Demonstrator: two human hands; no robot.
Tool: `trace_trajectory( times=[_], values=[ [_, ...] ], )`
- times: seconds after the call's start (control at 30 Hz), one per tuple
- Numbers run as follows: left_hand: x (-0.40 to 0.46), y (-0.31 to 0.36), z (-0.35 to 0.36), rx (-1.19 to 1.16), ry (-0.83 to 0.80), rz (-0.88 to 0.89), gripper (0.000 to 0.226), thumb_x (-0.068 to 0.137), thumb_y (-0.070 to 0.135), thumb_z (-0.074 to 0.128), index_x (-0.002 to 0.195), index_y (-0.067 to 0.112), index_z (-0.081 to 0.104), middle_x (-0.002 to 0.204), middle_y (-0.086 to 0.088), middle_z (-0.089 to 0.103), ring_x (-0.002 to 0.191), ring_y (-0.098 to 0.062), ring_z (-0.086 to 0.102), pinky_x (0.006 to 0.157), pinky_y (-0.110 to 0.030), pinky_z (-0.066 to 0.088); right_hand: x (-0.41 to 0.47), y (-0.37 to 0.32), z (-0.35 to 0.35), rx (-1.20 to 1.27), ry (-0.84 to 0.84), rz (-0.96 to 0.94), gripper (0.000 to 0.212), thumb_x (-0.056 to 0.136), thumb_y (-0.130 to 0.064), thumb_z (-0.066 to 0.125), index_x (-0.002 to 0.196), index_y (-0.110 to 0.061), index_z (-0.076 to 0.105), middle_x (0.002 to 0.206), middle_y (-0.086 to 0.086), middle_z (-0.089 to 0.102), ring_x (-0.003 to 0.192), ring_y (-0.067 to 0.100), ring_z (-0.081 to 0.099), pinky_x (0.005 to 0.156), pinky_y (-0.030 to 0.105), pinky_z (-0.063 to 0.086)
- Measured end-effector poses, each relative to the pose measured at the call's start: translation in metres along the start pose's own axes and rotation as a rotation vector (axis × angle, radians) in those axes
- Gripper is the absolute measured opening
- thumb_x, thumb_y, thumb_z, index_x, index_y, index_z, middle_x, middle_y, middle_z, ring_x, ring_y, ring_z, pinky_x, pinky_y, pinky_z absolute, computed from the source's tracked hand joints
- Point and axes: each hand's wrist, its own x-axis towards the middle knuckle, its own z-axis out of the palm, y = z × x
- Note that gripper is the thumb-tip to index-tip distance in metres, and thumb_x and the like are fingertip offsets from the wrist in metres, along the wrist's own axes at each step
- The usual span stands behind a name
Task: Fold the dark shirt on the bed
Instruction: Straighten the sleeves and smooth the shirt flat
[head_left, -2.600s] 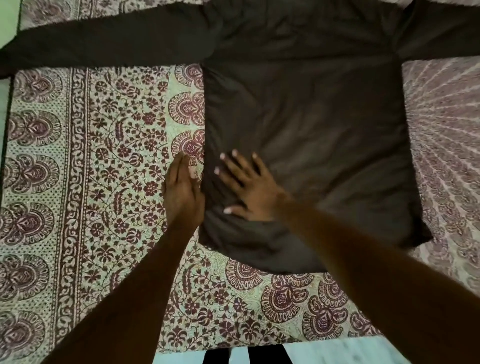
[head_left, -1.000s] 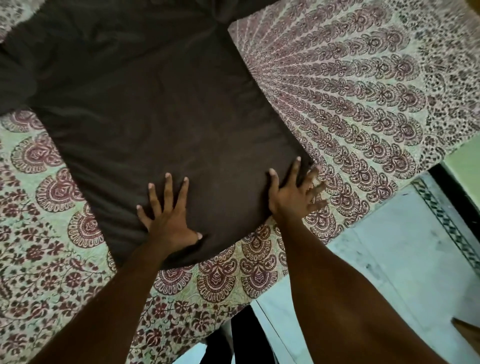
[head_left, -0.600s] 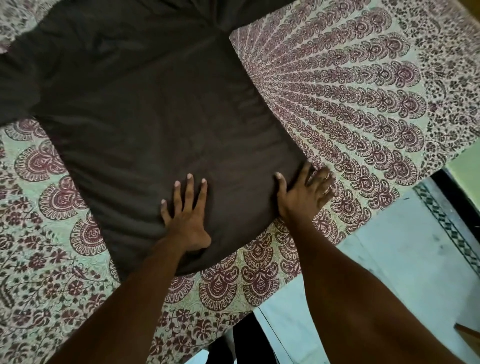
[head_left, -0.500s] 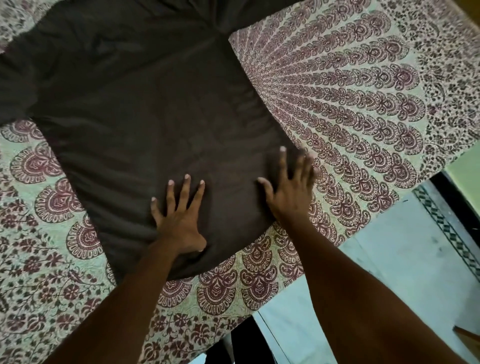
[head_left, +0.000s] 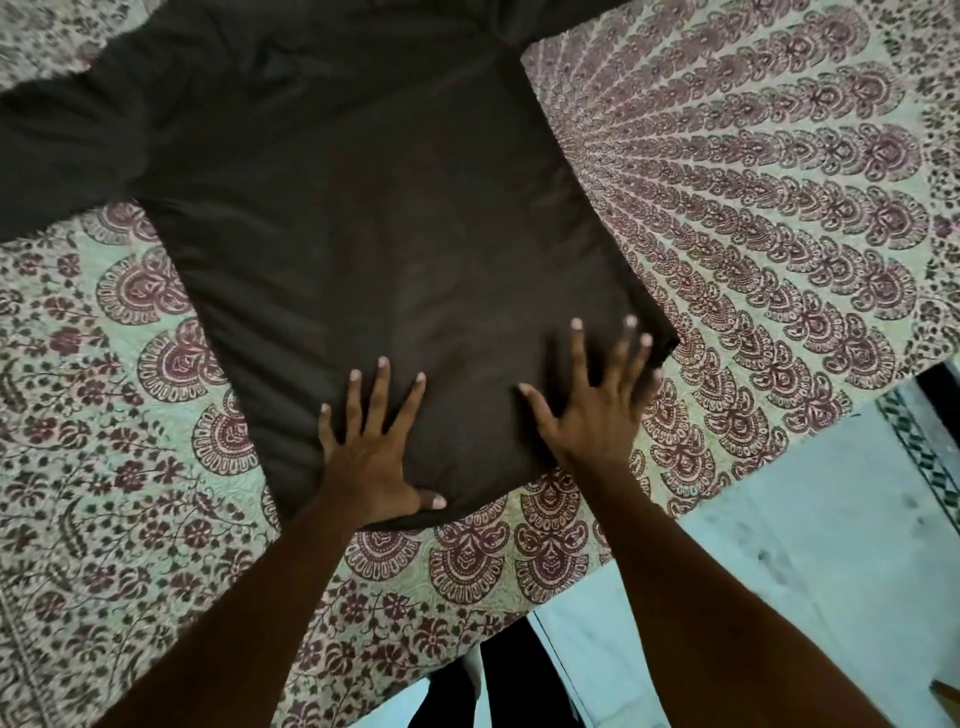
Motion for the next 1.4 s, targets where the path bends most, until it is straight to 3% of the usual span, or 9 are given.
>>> trace_trajectory(
  times=[0.13, 0.33, 0.57, 0.8, 0.9, 1.03, 1.27, 1.33, 1.4],
  values=[
    [-0.001, -0.014, 0.01, -0.101, 0.119, -0.031, 0.13, 0.058, 0.089, 0.061, 0.155, 0.045, -0.013, 0.164, 0.008, -0.027, 0.153, -0.029, -0.018, 0.118, -0.065, 0.008, -0.008, -0.047, 0.016, -0.084, -0.131, -0.491, 0.088, 0.086, -0.083, 0.034, 0.159, -0.043, 0.004, 0.169, 0.005, -0.01, 0.155, 0.032, -0.011, 0.12, 0.063, 0.007],
    [-0.034, -0.057, 0.033, 0.013, 0.265, -0.004, 0.075, 0.094, 0.068, 0.027, 0.159, 0.038, 0.006, 0.169, 0.007, -0.005, 0.155, -0.031, 0.003, 0.117, -0.065, 0.018, -0.083, -0.024, 0.025, -0.187, -0.241, -0.886, 0.08, 0.091, -0.078, 0.032, 0.159, -0.043, 0.007, 0.17, 0.003, -0.004, 0.156, 0.03, -0.007, 0.118, 0.063, 0.008],
    [-0.071, -0.098, 0.057, 0.003, 0.303, -0.072, 0.079, 0.097, 0.065, 0.027, 0.161, 0.023, 0.008, 0.169, -0.002, -0.004, 0.156, -0.027, 0.006, 0.117, -0.058, 0.019, -0.046, -0.084, 0.027, -0.058, -0.124, -0.338, 0.083, 0.089, -0.081, 0.031, 0.158, -0.046, 0.002, 0.168, 0.006, -0.014, 0.154, 0.036, -0.013, 0.117, 0.065, -0.003],
    [-0.09, -0.109, 0.063, -0.016, 0.254, -0.045, 0.069, 0.102, 0.046, 0.023, 0.16, 0.011, 0.009, 0.169, -0.007, 0.0, 0.156, -0.026, 0.006, 0.12, -0.055, 0.024, -0.12, -0.104, 0.047, -0.159, -0.288, -0.905, 0.074, 0.096, -0.068, 0.033, 0.159, -0.042, 0.006, 0.168, 0.01, -0.013, 0.155, 0.034, -0.012, 0.116, 0.068, 0.008],
    [-0.077, -0.111, 0.049, -0.06, 0.306, -0.06, 0.063, 0.105, 0.035, 0.027, 0.16, 0.011, 0.009, 0.169, -0.007, 0.002, 0.155, -0.026, 0.008, 0.121, -0.052, 0.023, -0.099, -0.116, 0.039, -0.105, -0.199, -0.799, 0.07, 0.097, -0.067, 0.031, 0.158, -0.044, 0.006, 0.168, 0.008, -0.013, 0.155, 0.033, -0.013, 0.118, 0.067, 0.01],
    [-0.065, -0.125, 0.051, -0.018, 0.304, -0.036, 0.067, 0.103, 0.043, 0.025, 0.16, 0.01, 0.011, 0.169, -0.006, 0.002, 0.155, -0.026, 0.008, 0.118, -0.053, 0.022, -0.055, -0.149, 0.044, -0.061, -0.138, -0.589, 0.073, 0.094, -0.072, 0.032, 0.158, -0.046, 0.007, 0.168, 0.007, -0.016, 0.153, 0.038, -0.016, 0.118, 0.066, 0.0],
    [-0.101, -0.135, 0.06, -0.08, 0.268, -0.161, 0.069, 0.1, 0.025, 0.039, 0.16, 0.008, 0.01, 0.169, -0.009, 0.003, 0.155, -0.026, 0.009, 0.124, -0.046, 0.016, -0.106, -0.156, 0.059, -0.261, -0.293, -1.202, 0.072, 0.098, -0.058, 0.034, 0.161, -0.031, 0.011, 0.169, 0.014, -0.005, 0.155, 0.033, -0.008, 0.118, 0.066, 0.008],
    [-0.094, -0.141, 0.048, -0.118, 0.31, -0.259, 0.071, 0.098, 0.02, 0.043, 0.16, 0.009, 0.011, 0.168, -0.009, 0.004, 0.155, -0.026, 0.007, 0.124, -0.048, 0.018, -0.098, -0.159, 0.05, -0.235, -0.238, -1.222, 0.068, 0.099, -0.052, 0.033, 0.161, -0.031, 0.014, 0.169, 0.012, -0.002, 0.156, 0.031, -0.005, 0.12, 0.061, 0.008],
    [-0.076, -0.152, 0.037, -0.144, 0.358, -0.243, 0.066, 0.101, 0.022, 0.04, 0.16, 0.011, 0.011, 0.168, -0.008, 0.006, 0.155, -0.025, 0.007, 0.123, -0.05, 0.018, -0.078, -0.178, 0.047, -0.196, -0.148, -1.056, 0.068, 0.1, -0.055, 0.032, 0.161, -0.033, 0.012, 0.169, 0.011, -0.004, 0.156, 0.033, -0.005, 0.12, 0.062, 0.009]
  ],
)
